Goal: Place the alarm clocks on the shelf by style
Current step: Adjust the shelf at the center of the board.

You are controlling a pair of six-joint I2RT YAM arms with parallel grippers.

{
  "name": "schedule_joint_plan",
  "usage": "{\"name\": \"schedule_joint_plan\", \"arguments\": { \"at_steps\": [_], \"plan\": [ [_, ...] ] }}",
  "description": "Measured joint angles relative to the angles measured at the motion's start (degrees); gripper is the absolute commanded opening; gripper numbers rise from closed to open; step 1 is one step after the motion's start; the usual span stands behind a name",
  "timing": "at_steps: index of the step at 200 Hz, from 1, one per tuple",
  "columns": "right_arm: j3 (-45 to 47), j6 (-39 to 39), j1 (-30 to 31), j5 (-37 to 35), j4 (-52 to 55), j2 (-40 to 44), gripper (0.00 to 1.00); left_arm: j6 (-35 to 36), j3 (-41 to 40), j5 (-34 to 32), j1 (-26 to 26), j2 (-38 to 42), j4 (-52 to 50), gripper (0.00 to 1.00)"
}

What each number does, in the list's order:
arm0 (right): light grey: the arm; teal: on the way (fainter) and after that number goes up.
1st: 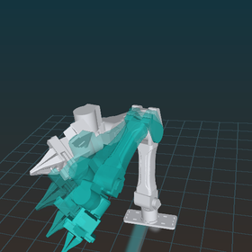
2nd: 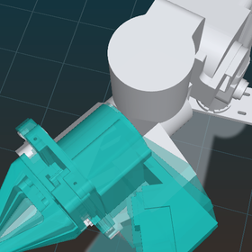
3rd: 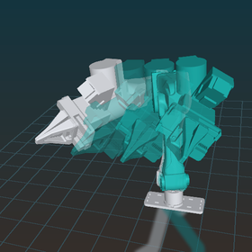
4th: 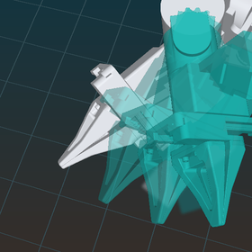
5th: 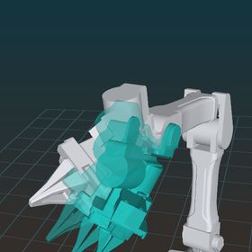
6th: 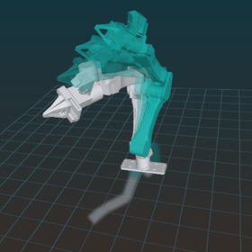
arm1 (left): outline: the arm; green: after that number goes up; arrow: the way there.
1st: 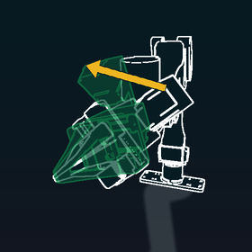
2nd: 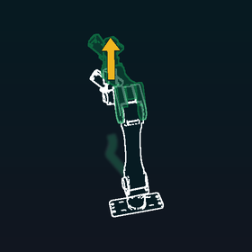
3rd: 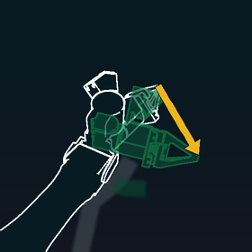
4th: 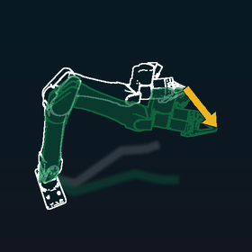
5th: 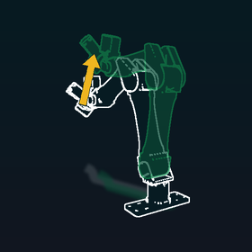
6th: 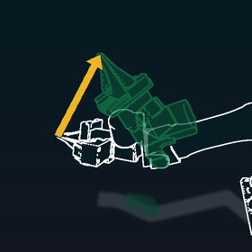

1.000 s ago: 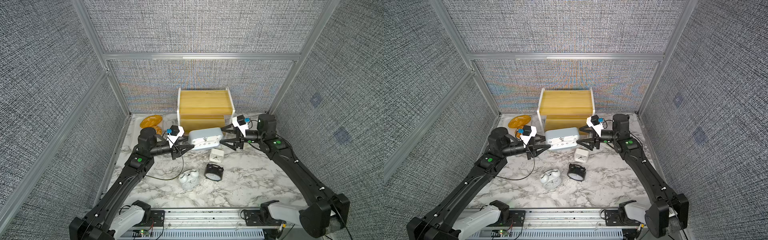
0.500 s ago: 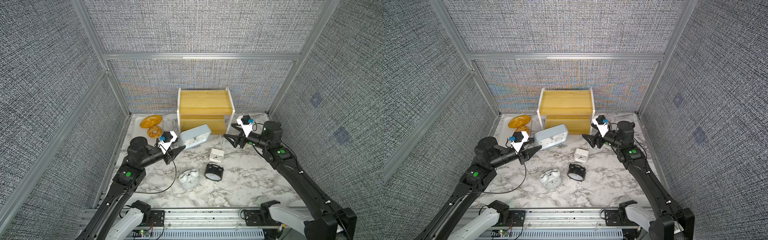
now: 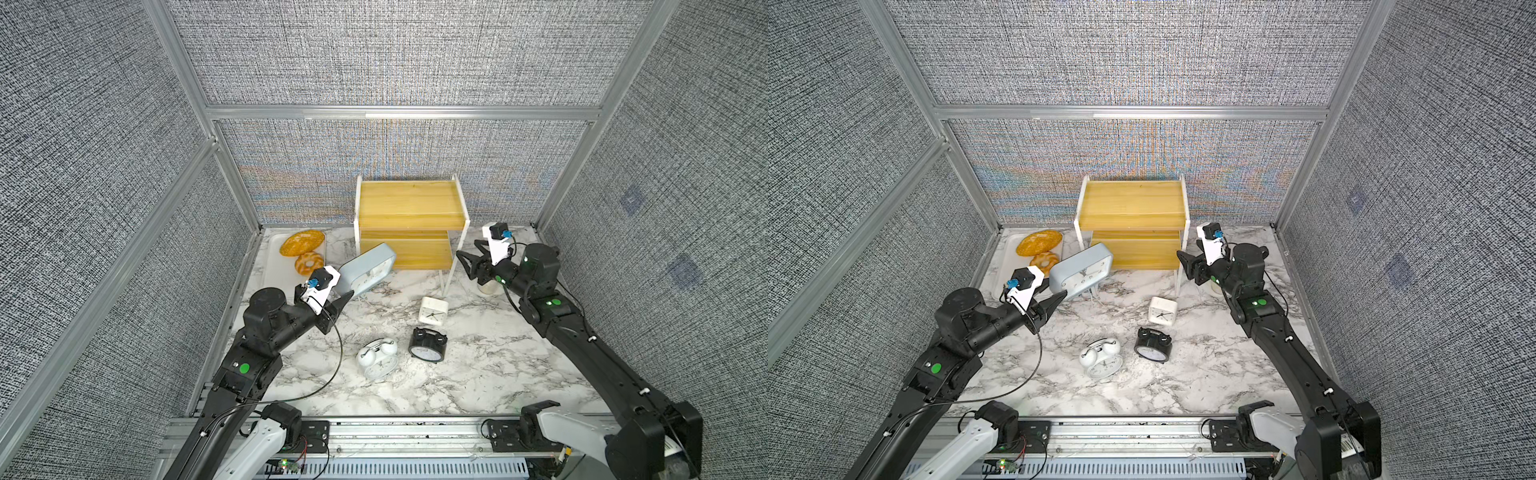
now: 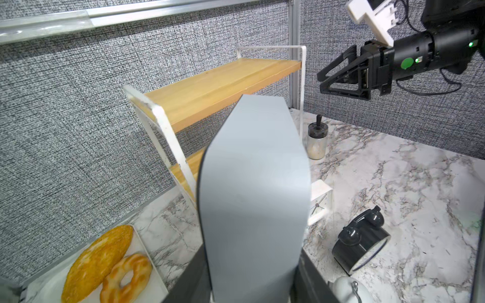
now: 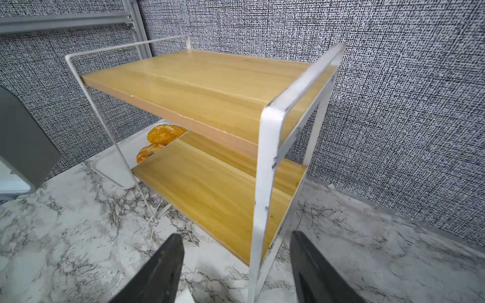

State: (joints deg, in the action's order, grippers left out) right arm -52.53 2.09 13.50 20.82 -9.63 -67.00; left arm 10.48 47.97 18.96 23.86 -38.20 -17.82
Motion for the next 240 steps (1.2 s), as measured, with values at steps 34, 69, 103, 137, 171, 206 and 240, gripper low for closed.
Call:
{"name": "schedule_joint_plan", "arguments": {
  "at_steps": [34, 69, 103, 137, 171, 206, 240],
  "plan": [
    [-2.2, -0.7, 0.0, -1.1, -2.3, -4.2, 0.59, -0.6, -0.3, -3.8, 0.0, 1.8, -0.5, 0.14],
    [-2.5, -1.5, 0.0, -2.9, -4.4, -7.0, 0.55, -1.8, -1.2, -7.3, 0.0, 3.9, -0.6, 0.14],
    [-2.5, -1.7, 0.2, -4.0, -6.3, -8.8, 0.54, -2.3, -2.3, -10.7, 0.0, 6.1, -0.7, 0.14],
    [-2.5, -1.8, 0.5, -4.3, -8.1, -10.4, 0.48, -3.2, -3.7, -16.1, 0.0, 8.3, -0.7, 0.14],
    [-2.5, -2.3, 0.9, -5.6, -10.0, -11.5, 0.41, -4.5, -4.1, -20.6, 0.0, 7.8, -0.7, 0.14],
    [-1.8, -2.4, 1.4, -7.1, -11.4, -11.7, 0.32, -5.1, -4.2, -24.0, -0.2, 5.4, -0.1, 0.14],
    [-0.5, -2.2, 1.5, -8.2, -11.6, -10.5, 0.27, -6.1, -4.2, -25.0, -1.5, 2.9, 1.2, 0.14]
  ]
}}
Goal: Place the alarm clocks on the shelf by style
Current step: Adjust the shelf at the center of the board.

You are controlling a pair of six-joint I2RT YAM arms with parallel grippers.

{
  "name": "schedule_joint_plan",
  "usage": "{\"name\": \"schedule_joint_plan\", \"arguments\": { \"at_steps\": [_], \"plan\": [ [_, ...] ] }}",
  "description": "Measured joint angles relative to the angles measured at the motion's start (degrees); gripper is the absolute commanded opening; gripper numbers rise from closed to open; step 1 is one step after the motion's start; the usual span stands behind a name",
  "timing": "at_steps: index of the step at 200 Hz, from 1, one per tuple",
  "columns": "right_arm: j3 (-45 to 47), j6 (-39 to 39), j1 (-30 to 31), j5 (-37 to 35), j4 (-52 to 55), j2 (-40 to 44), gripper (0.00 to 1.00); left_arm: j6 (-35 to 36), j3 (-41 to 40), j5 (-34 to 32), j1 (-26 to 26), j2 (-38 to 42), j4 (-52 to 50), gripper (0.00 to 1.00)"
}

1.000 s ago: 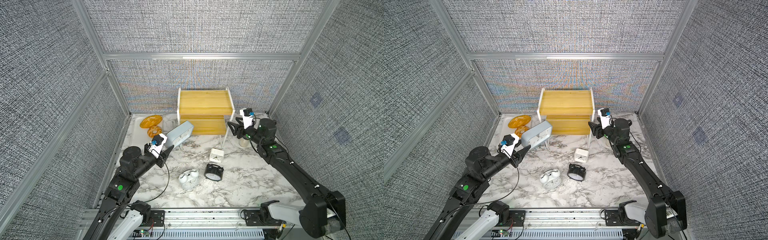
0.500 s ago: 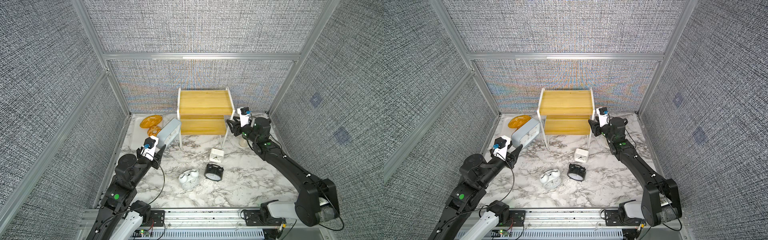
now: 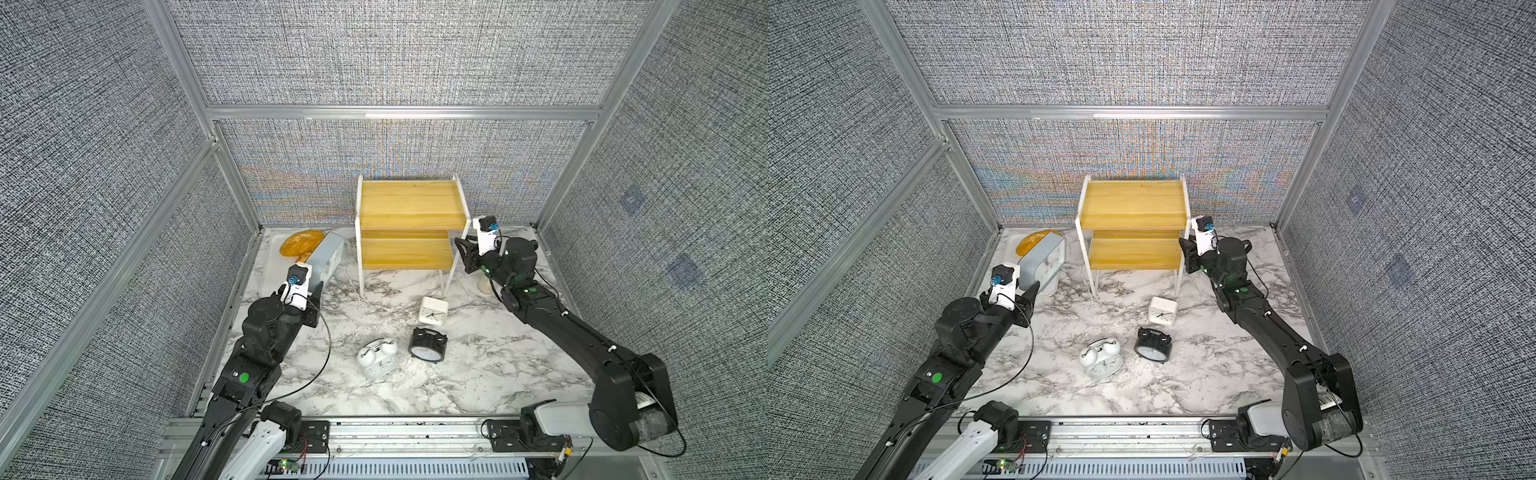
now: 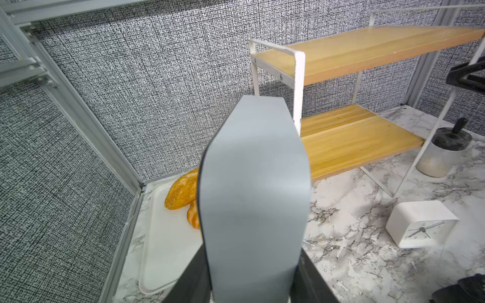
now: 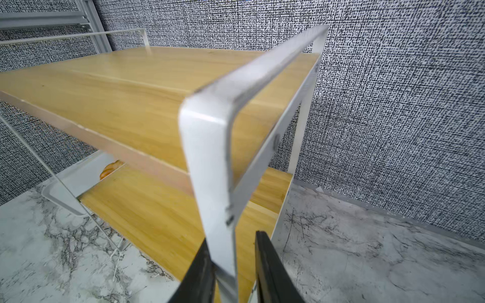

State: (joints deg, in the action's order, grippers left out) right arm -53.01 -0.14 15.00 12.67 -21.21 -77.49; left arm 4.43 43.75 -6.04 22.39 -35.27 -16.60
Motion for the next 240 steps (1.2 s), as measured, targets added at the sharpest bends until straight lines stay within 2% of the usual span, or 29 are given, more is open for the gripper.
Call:
{"name": "schedule_joint_plan", "arguments": {
  "at_steps": [58, 93, 151, 205, 240],
  "plan": [
    [1.0, 2.0, -0.1, -2.0, 1.1, 2.2, 0.22, -1.5, 0.2, 4.1, -5.7, -4.1, 3.6, 0.14],
    [1.0, 3.2, -0.1, -1.8, 1.9, 2.7, 0.18, -3.0, 0.2, 11.7, -12.5, -9.0, 7.1, 0.13],
    [1.0, 3.9, -0.7, -1.8, 2.7, 3.0, 0.18, -6.0, 0.3, 24.3, -21.7, -18.1, 15.9, 0.11],
    [-0.2, 4.4, -0.8, -1.6, 4.5, 2.7, 0.18, -2.6, 3.7, 37.5, -22.9, -28.1, 23.5, 0.11],
    [-0.7, 4.4, -0.8, -1.7, 5.1, 2.5, 0.18, 0.7, 5.6, 42.3, -22.9, -32.9, 25.1, 0.11]
  ]
}}
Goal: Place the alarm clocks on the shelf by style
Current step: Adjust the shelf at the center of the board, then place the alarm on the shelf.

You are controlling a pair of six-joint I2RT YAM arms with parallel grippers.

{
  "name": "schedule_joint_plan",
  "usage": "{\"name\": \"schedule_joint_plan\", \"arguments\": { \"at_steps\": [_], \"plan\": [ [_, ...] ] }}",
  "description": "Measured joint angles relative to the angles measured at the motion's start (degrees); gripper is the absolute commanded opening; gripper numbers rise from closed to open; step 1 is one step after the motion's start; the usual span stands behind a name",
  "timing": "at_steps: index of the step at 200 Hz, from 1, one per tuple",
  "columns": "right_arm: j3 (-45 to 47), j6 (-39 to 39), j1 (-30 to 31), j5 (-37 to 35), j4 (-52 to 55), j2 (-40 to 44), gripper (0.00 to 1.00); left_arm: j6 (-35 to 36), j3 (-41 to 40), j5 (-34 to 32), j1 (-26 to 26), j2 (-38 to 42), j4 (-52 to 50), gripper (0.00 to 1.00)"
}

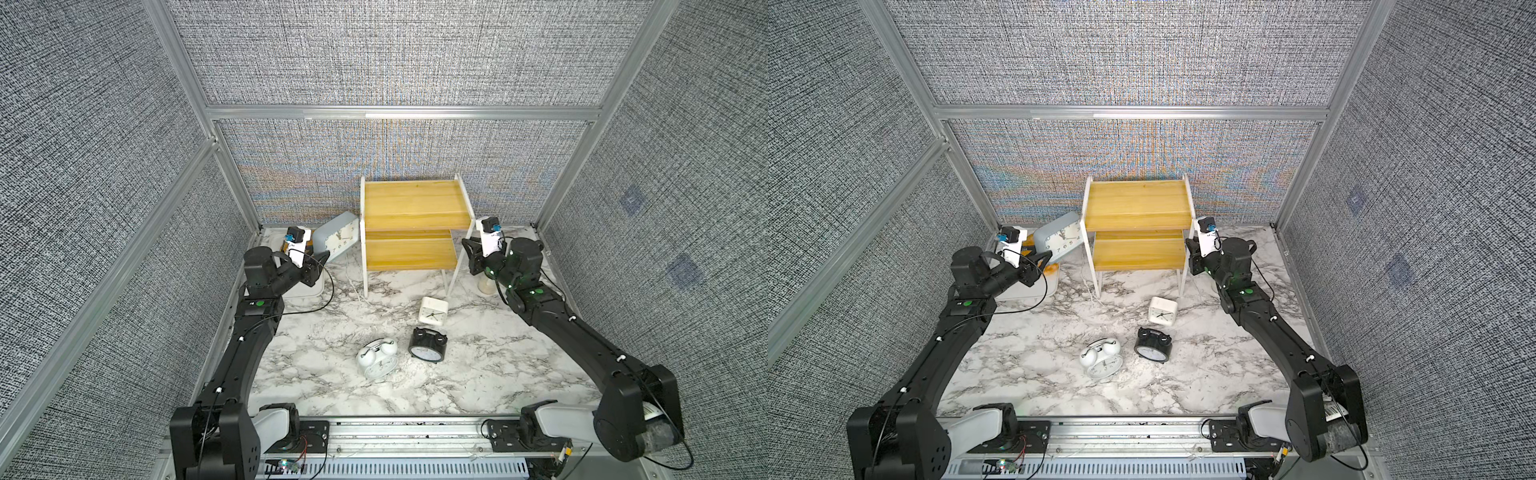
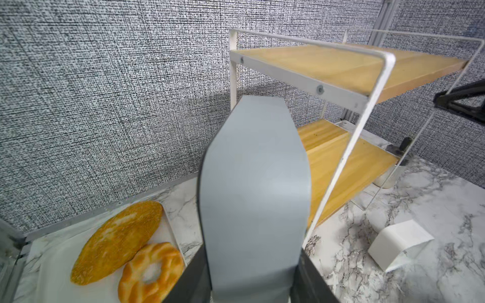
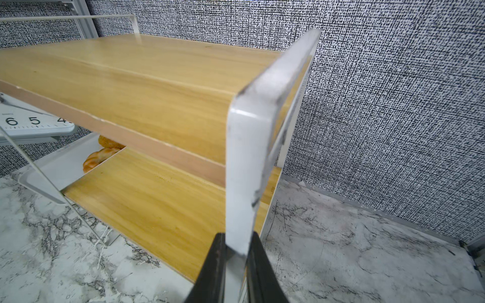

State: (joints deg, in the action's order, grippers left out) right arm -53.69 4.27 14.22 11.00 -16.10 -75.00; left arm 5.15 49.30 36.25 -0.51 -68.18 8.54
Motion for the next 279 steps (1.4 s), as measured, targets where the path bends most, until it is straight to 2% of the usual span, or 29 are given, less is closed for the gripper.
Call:
{"name": "schedule_joint_plan", "arguments": {
  "at_steps": [38, 75, 165, 279],
  "plan": [
    [-0.3, 0.0, 0.0, 0.0, 0.3, -0.2, 0.18, 5.2, 2.0, 4.2, -0.1, -4.4, -0.2, 0.11],
    [-1.0, 0.2, 0.0, -0.2, 1.2, -0.4, 0.18, 9.5, 7.3, 10.5, -0.5, -10.6, -1.4, 0.11],
    [-1.6, 0.3, 0.0, -0.7, 1.3, -1.1, 0.18, 14.4, 16.0, 23.7, -0.5, -22.5, -3.4, 0.1],
    [-3.9, 0.4, 1.0, -3.2, 2.3, -3.1, 0.19, 15.8, 25.1, 29.9, 3.6, -33.6, -2.2, 0.1]
  ]
}}
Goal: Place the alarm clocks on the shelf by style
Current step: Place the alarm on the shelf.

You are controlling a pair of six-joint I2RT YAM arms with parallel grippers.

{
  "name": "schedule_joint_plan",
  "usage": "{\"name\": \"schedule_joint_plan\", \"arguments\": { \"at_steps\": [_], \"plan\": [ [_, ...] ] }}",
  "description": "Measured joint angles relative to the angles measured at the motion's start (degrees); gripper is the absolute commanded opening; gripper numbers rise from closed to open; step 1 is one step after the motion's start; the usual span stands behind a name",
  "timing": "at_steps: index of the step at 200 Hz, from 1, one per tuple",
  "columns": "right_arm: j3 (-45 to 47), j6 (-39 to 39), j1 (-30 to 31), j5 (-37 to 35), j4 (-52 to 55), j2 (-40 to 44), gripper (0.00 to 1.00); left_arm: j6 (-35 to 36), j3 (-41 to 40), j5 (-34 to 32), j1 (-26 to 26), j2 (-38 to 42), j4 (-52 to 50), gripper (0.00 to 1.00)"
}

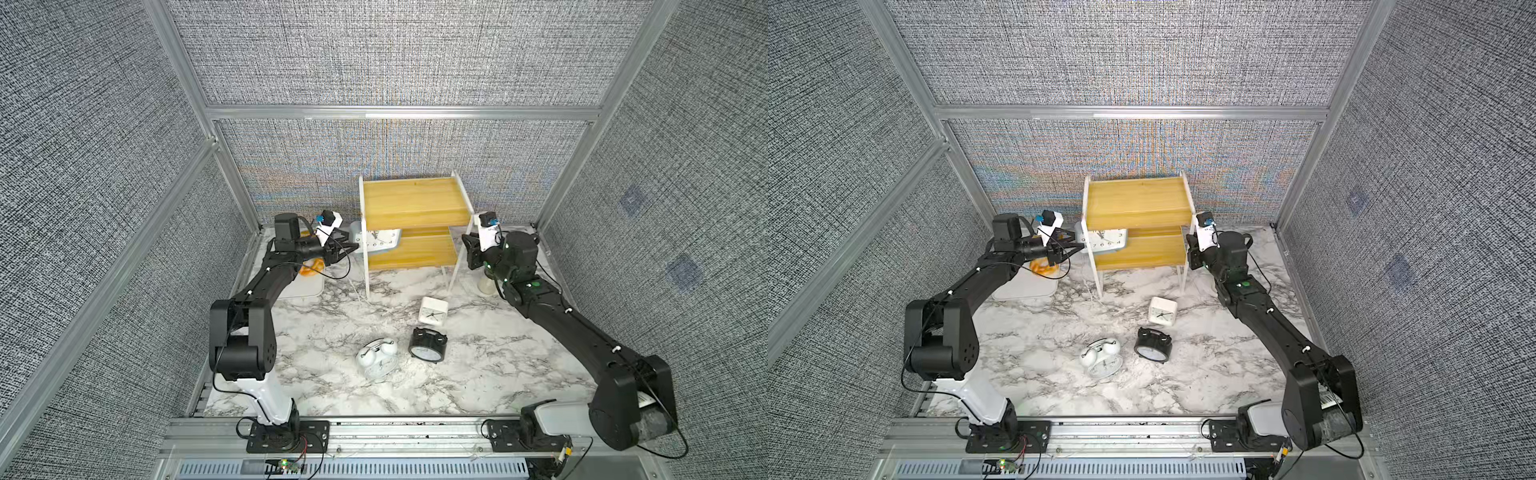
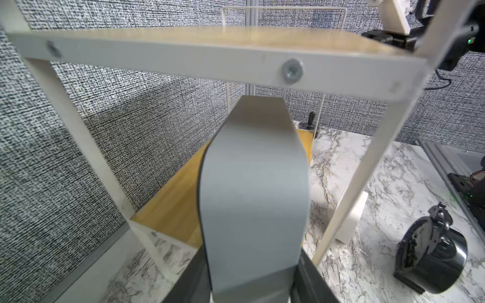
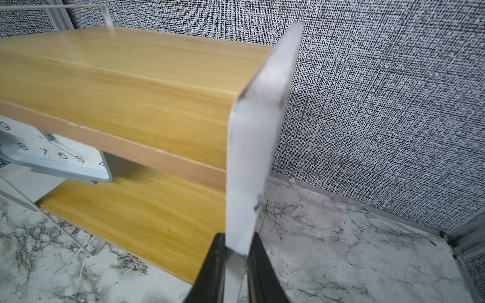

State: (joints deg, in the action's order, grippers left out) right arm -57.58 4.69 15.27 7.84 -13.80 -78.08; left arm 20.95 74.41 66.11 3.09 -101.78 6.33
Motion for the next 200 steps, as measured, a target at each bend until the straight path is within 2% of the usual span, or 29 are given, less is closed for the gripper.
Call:
{"name": "schedule_joint_plan", "arguments": {
  "at_steps": [67, 152, 200],
  "plan": [
    [-0.1, 0.0, 0.1, -0.6, -0.1, -0.2, 0.19, -1.8, 1.4, 0.9, 1.6, -4.1, 2.7, 0.11],
    [-0.1, 0.3, 0.2, -0.9, -0.2, -0.4, 0.19, -9.4, -1.8, 2.1, 2.0, -7.7, 16.2, 0.12],
    [-0.1, 0.6, 0.2, -1.1, -0.4, -0.5, 0.19, -8.5, 0.7, 5.7, 2.4, -9.8, 15.7, 0.14]
  ]
}}
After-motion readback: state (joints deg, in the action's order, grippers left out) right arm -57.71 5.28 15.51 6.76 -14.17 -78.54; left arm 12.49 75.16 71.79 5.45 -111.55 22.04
